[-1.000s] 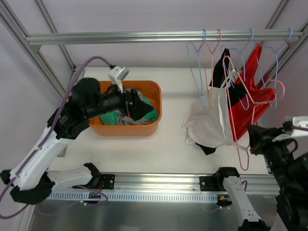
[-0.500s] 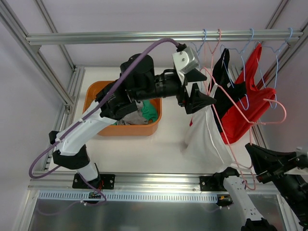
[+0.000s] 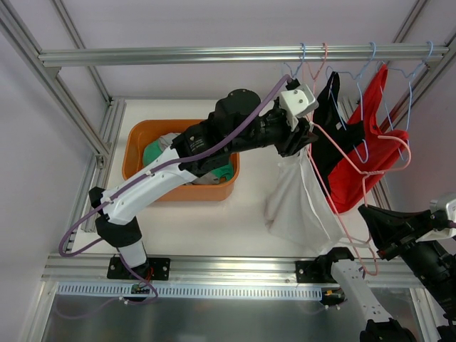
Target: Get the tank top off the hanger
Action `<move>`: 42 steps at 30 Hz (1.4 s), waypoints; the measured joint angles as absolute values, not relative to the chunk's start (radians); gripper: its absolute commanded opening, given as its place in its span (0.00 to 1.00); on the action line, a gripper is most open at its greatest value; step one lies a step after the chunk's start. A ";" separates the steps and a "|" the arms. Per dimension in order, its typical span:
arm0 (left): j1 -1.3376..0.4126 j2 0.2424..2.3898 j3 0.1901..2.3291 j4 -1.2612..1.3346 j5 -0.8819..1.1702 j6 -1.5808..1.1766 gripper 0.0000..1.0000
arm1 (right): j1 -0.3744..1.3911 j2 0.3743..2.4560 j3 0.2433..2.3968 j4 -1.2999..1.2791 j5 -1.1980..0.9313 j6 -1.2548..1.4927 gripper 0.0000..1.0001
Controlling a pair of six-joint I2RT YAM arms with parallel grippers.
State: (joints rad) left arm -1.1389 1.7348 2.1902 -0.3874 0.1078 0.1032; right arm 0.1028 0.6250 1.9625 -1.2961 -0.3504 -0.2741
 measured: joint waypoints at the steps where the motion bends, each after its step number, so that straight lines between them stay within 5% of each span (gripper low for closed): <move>1: -1.139 1.735 2.183 -0.385 0.097 0.106 0.30 | 0.105 0.625 1.963 -1.296 -0.350 -0.274 0.00; 4: -1.139 1.735 2.162 -0.377 0.086 0.118 0.25 | 0.113 0.625 1.963 -1.296 -0.348 -0.275 0.00; 8: -1.139 1.732 2.123 -0.362 0.081 0.126 0.45 | 0.123 0.625 1.961 -1.296 -0.340 -0.278 0.00; 10: -1.139 1.727 2.093 -0.355 0.082 0.121 0.44 | 0.125 0.626 1.956 -1.296 -0.337 -0.279 0.00; 12: -1.139 1.722 2.065 -0.352 0.082 0.119 0.33 | 0.125 0.629 1.950 -1.296 -0.334 -0.280 0.00; 17: -1.139 1.707 2.014 -0.340 0.081 0.121 0.32 | 0.125 0.641 1.946 -1.296 -0.326 -0.282 0.00; 22: -1.139 1.673 1.979 -0.326 0.081 0.120 0.48 | 0.127 0.644 1.939 -1.295 -0.317 -0.282 0.00; 26: -1.139 1.641 1.963 -0.313 0.078 0.116 0.50 | 0.130 0.645 1.919 -1.290 -0.303 -0.286 0.00; 33: -1.139 1.610 1.948 -0.269 0.068 0.115 0.46 | 0.130 0.645 1.905 -1.278 -0.311 -0.289 0.00; 42: -1.139 1.610 1.916 -0.259 0.050 0.109 0.21 | 0.130 0.645 1.915 -1.269 -0.324 -0.289 0.00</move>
State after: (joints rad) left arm -1.1389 1.6104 1.9156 -0.2588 0.0502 0.1085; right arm 0.1299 0.6449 1.9148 -1.2690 -0.3237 -0.2893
